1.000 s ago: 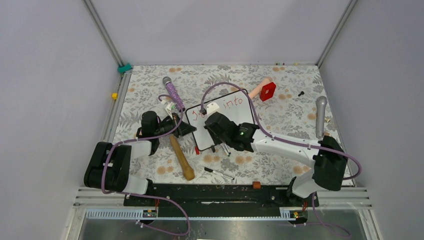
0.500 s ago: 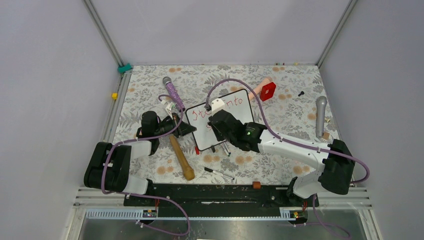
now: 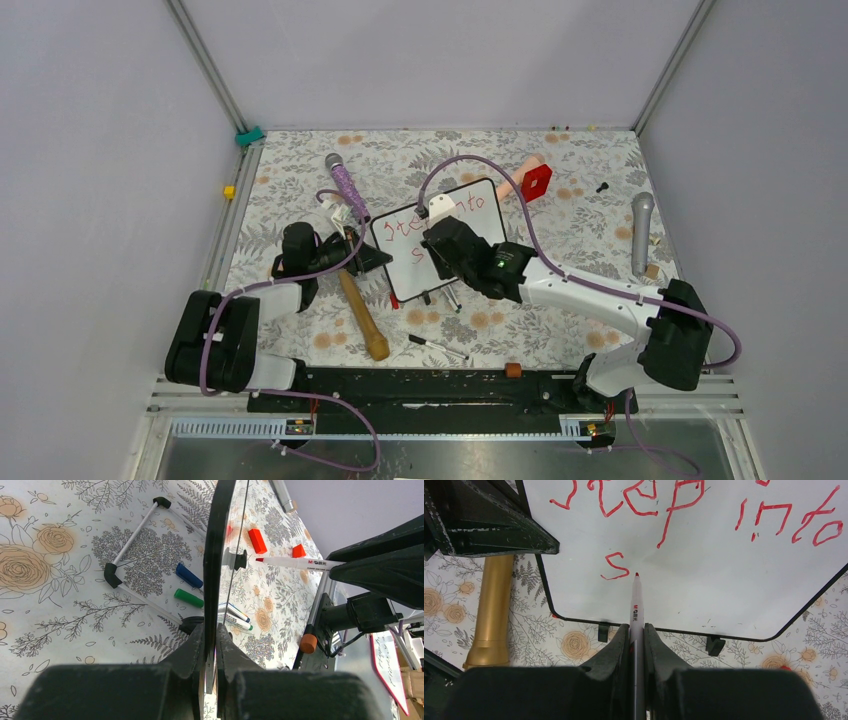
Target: Write a sentence on the whiteboard
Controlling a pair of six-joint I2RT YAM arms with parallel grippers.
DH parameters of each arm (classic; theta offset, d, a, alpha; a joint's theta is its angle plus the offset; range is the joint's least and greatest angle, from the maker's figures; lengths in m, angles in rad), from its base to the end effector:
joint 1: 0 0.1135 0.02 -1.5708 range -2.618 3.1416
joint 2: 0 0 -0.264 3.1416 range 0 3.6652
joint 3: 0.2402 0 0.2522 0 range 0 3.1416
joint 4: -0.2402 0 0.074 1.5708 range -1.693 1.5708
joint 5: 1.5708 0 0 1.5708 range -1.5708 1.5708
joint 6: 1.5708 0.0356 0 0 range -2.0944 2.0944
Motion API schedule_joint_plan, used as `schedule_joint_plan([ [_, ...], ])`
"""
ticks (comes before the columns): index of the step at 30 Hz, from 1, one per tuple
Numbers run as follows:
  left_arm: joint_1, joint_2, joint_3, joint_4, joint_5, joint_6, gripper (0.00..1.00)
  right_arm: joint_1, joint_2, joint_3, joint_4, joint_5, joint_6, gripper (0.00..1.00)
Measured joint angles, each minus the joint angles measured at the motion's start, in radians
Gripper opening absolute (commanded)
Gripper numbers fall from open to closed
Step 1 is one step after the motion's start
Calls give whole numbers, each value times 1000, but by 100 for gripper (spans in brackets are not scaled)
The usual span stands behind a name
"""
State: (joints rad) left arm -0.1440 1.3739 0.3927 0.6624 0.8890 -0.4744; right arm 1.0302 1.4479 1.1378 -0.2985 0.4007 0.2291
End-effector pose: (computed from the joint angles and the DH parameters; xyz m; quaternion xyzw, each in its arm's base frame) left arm 0.2395 -0.0627 0.1719 0.1282 0.7631 -0.4929 0.3978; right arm 0.1801 0.2731 0.2968 -0.2539 0.8359 0.1245 0.4704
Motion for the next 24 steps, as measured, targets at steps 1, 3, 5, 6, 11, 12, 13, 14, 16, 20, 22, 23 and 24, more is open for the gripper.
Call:
schedule_joint_plan([
  [1, 0, -1, 0, -3, -2, 0, 0, 0, -2, -5, 2, 0, 0, 0],
  [3, 0, -11, -1, -14, -9, 3, 0, 0, -5, -10, 2, -1, -1, 0],
  [5, -1, -33, -8, -23, -18, 6, 0, 0, -6, -11, 2, -1, -3, 0],
  [6, -1, -43, -11, -31, -23, 8, 0, 0, -6, -11, 2, -1, -5, 0],
  [11, -1, -54, -14, -42, -31, 10, 0, 0, -6, -11, 5, -1, -16, 0],
  [12, -1, -51, -14, -42, -34, 10, 0, 0, -6, -11, 5, -1, -18, 0],
  [13, -1, -47, -13, -42, -35, 10, 0, 0, -7, -11, 5, 0, -21, 0],
  [14, -1, -43, -13, -42, -36, 10, 0, 0, -9, -12, 5, 0, -24, 0],
  [16, -1, -35, -11, -40, -37, 10, 0, 0, -15, -17, 5, 0, -29, 0],
  [20, -1, -12, 4, -41, -35, 9, 0, 0, -33, -25, 5, 0, -36, 0],
  [22, -1, -3, 10, -40, -31, 9, 0, 0, -42, -25, 5, 0, -39, 0],
  [23, -1, -2, 11, -40, -30, 8, 0, 0, -45, -25, 5, 0, -40, 0],
  [24, -1, -2, 12, -40, -30, 8, 0, 0, -48, -25, 5, 0, -41, 0],
])
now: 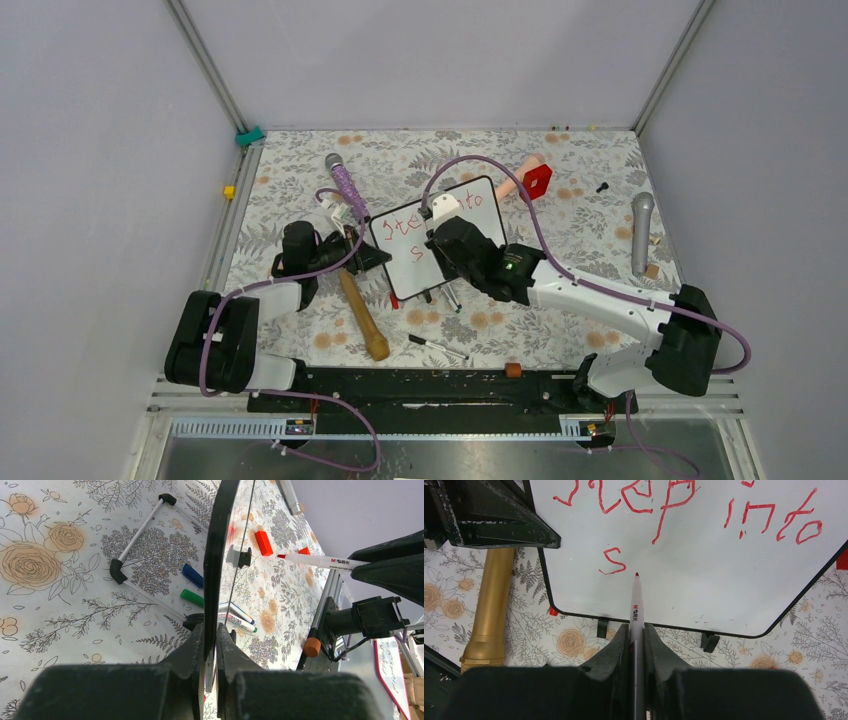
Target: Write a sentence on the whiteboard
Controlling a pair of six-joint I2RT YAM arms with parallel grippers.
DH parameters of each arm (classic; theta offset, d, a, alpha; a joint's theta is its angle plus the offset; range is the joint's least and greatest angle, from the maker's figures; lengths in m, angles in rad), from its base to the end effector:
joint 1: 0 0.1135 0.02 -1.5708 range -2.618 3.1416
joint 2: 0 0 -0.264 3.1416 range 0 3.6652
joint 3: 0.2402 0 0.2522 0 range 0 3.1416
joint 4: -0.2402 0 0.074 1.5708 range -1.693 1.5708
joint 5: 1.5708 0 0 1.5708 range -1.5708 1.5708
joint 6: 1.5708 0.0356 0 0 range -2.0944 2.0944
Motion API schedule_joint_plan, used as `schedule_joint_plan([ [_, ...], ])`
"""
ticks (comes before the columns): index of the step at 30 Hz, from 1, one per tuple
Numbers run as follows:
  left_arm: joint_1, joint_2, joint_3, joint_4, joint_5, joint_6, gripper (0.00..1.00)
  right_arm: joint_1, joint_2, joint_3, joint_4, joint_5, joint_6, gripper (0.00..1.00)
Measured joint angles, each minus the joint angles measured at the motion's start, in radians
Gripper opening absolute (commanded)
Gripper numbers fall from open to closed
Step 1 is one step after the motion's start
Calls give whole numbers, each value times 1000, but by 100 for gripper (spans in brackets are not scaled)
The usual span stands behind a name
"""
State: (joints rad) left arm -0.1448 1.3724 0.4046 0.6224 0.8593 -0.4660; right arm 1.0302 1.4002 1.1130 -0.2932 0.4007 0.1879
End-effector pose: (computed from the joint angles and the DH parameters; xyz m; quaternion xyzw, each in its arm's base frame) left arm 0.2413 -0.0624 0.1717 0.1175 0.7725 -0.4822 0.3962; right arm 0.1747 0.2641 0.3033 -0.2662 0.8256 0.1228 0.4821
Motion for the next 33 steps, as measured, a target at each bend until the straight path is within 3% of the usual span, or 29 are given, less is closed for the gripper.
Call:
schedule_joint_plan([
  [18, 1, 4, 0, 4, 1, -3, 0, 0, -5, -7, 1, -26, -36, 0],
  [33, 1, 4, 1, 3, 5, -2, 0, 0, -62, -132, 114, -19, -44, 0],
])
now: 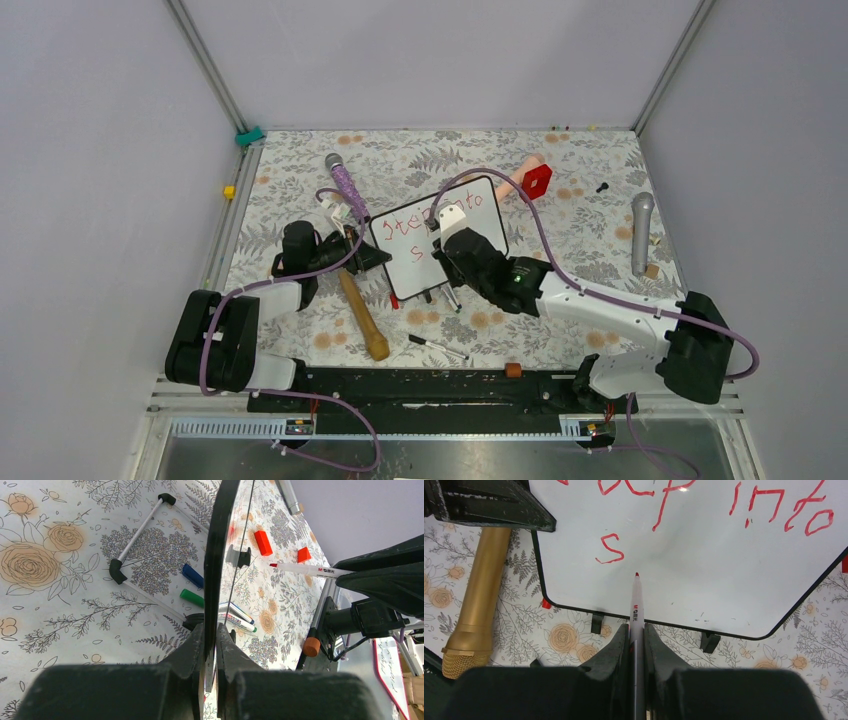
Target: Write a sentence on the whiteboard
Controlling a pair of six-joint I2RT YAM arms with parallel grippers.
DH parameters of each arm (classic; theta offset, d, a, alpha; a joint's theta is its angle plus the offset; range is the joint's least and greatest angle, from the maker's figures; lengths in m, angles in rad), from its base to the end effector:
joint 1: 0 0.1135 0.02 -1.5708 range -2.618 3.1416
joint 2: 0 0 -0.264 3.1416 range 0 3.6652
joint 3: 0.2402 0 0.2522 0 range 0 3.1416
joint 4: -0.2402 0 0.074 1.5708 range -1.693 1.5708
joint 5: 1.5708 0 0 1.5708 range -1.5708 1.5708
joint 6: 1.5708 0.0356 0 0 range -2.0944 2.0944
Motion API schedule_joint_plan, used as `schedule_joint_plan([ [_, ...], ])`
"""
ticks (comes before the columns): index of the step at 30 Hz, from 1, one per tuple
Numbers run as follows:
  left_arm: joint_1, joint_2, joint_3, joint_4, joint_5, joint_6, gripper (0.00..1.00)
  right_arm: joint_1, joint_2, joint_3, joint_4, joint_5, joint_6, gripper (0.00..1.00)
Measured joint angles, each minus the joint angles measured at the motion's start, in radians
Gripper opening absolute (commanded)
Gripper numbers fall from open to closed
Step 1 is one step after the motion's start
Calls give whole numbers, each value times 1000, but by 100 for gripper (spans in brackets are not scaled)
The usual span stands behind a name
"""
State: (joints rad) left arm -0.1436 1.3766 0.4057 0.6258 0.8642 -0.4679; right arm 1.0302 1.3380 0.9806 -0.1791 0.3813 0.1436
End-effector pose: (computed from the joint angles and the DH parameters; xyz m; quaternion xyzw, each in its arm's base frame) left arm 0.2418 -0.0623 0.1714 0.1178 0.7720 -0.4839 0.3950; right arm 0.1666 0.2517 0.2862 -0.2814 0.8112 0.1317 0.4954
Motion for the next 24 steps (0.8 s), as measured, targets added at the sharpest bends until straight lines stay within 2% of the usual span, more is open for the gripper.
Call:
schedule_joint_plan([
  [17, 1, 0, 0, 0, 0, 0, 0, -1, -90, -53, 32, 24, -11, 0],
  [24, 1, 0, 0, 0, 0, 0, 0, -1, -64, -52, 62, 19, -31, 0],
])
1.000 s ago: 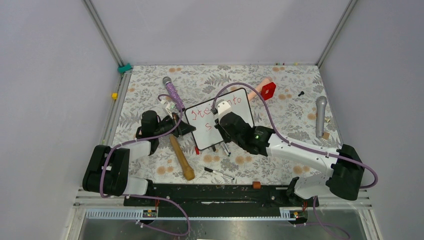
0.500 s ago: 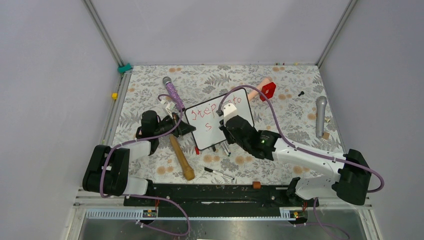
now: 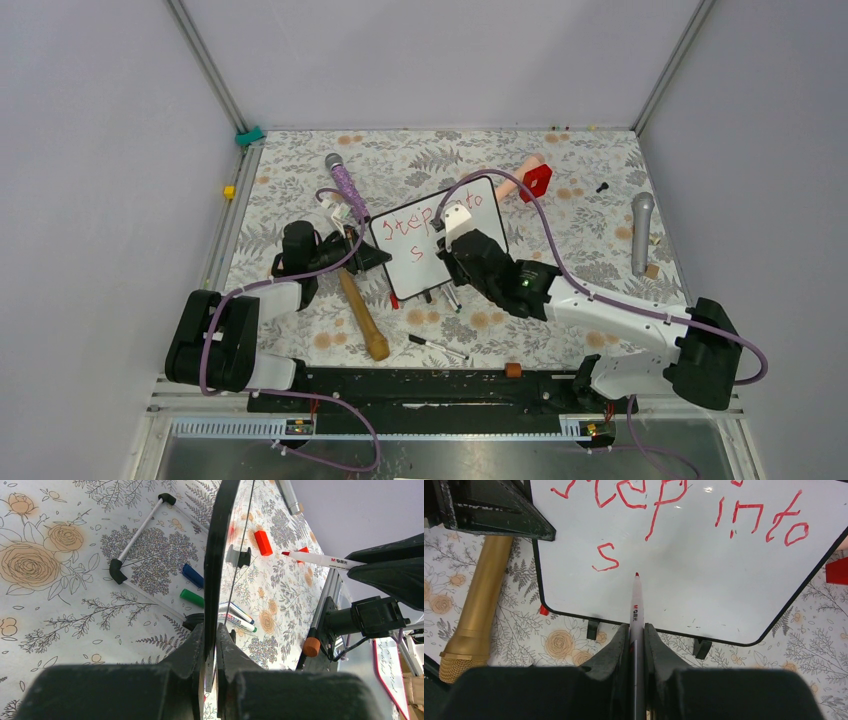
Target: Write a sentence on the whiteboard
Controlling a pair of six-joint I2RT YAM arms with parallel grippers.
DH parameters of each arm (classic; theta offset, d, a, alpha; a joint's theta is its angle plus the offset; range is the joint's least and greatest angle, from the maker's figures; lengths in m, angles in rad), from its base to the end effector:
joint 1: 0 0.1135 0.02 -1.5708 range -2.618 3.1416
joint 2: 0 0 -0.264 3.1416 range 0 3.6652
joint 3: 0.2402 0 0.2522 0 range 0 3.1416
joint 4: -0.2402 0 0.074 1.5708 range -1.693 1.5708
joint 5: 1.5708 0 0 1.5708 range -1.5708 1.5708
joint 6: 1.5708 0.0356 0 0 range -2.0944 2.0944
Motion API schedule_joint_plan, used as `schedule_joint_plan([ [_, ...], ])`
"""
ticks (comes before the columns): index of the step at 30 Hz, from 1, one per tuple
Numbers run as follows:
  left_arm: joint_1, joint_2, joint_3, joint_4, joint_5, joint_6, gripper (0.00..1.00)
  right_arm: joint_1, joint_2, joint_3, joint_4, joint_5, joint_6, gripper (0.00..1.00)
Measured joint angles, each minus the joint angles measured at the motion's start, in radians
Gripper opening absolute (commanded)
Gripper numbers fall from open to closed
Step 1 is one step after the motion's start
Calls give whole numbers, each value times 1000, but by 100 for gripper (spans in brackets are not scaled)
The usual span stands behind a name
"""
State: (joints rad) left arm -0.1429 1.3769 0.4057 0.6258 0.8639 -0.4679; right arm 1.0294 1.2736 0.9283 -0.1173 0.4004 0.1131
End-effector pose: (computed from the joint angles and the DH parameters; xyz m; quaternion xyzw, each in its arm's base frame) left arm 0.2419 -0.0622 0.1713 0.1174 0.7721 -0.4837 0.3951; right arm 0.1609 0.2406 0.2918 -0.2747 0.7937 0.1366 0.5252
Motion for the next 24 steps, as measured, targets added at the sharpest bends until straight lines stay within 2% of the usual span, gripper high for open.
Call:
schedule_joint_plan([
  [14, 0, 0, 0, -1, -1, 0, 0, 0, 16, -51, 126, 0, -45, 0],
  [24, 0, 0, 0, -1, -1, 0, 0, 0, 59, -51, 132, -28, -58, 0],
])
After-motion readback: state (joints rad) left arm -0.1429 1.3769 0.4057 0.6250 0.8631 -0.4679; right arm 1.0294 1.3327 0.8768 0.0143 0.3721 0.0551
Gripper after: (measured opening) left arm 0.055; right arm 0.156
